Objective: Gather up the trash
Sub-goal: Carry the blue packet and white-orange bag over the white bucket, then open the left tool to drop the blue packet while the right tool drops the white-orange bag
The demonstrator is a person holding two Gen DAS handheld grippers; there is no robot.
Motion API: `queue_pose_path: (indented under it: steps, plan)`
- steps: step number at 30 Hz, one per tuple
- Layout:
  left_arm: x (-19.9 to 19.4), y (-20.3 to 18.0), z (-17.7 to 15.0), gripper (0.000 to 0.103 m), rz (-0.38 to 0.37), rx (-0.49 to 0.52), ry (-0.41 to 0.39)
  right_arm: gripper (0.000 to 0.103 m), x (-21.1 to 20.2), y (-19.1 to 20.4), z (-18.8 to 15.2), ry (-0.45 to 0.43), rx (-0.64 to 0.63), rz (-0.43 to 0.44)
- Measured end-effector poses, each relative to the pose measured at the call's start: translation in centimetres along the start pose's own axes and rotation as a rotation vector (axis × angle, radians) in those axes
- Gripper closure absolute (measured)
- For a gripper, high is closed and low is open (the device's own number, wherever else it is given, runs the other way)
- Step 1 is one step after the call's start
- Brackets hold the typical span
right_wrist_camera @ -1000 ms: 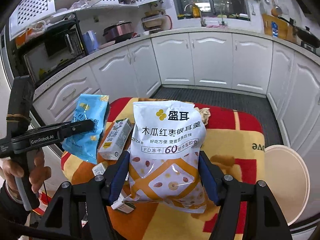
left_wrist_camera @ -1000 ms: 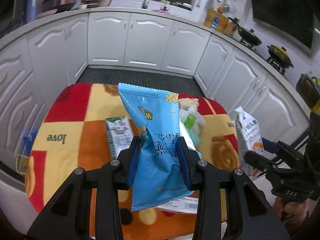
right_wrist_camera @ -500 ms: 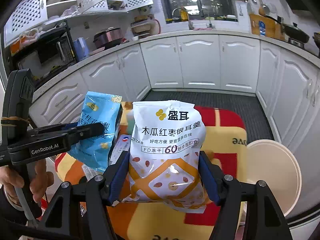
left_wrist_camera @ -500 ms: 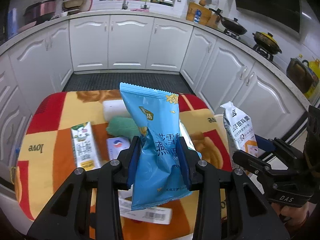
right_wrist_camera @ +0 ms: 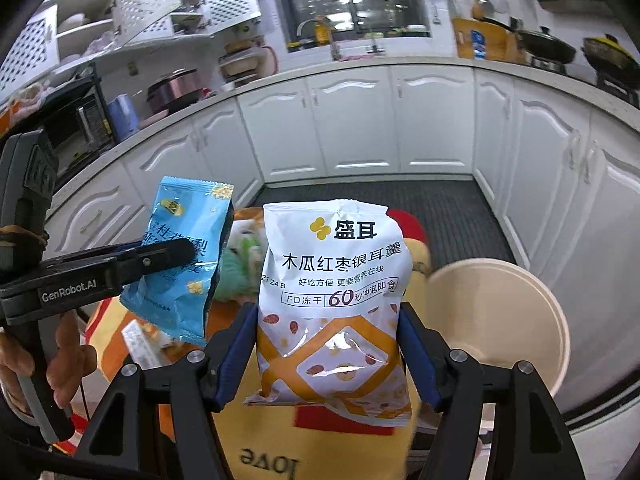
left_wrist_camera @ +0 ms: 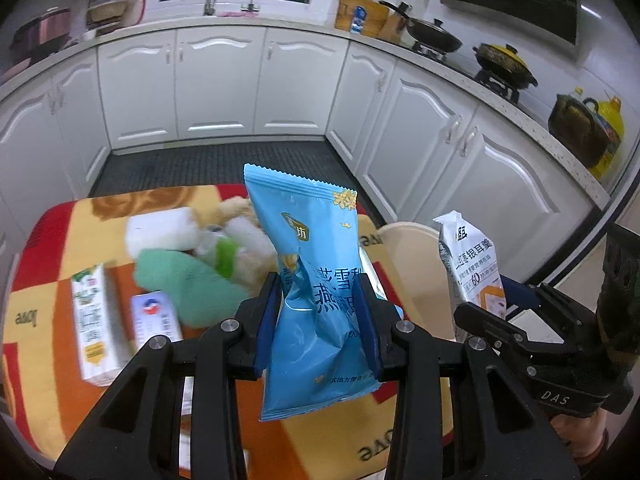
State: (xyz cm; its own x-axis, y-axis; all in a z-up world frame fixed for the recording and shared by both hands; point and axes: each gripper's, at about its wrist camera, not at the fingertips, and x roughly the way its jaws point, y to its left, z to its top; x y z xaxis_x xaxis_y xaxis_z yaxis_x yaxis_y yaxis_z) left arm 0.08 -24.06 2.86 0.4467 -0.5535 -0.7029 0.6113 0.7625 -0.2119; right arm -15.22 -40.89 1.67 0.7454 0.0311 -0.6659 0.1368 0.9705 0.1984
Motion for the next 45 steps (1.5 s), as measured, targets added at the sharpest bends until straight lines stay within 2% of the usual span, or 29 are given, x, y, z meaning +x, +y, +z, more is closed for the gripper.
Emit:
queue_pose_path:
  steps: [8, 16, 23, 31, 38, 40, 42, 45]
  plan:
    - [4.2, -4.3, 0.5, 0.072, -0.043, 0.026, 0.051, 0.036, -0.2, -5.0, -0.9, 0.020, 0.081, -0.079]
    - [9.5, -7.1, 0.9, 0.073, -0.077, 0.010, 0.128, 0.036, 1.5, -10.7, -2.1, 0.073, 0.174, -0.145]
    - [13.1, -9.8, 1.2, 0.073, -0.066, 0.015, 0.156, 0.035, 3.6, -13.9, -2.9, 0.125, 0.217, -0.175]
    - [14.9, -10.9, 1.1, 0.073, -0.059, 0.010, 0.167, 0.032, 5.1, -16.8, -3.4, 0.144, 0.255, -0.225]
    - [15.4, -11.4, 1.4, 0.072, -0.062, 0.018, 0.162, 0.031, 5.7, -17.7, -3.6, 0.151, 0.285, -0.228]
    - [15.6, -11.5, 1.4, 0.071, -0.062, 0.016, 0.166, 0.027, 5.8, -17.9, -3.7, 0.154, 0.286, -0.226]
    - [15.7, -11.4, 1.3, 0.059, -0.058, 0.014, 0.175, 0.025, 6.0, -17.9, -3.7, 0.162, 0.282, -0.224]
    - [15.7, -11.3, 1.1, 0.049, -0.067, -0.004, 0.182, 0.024, 6.2, -18.1, -3.8, 0.182, 0.290, -0.218]
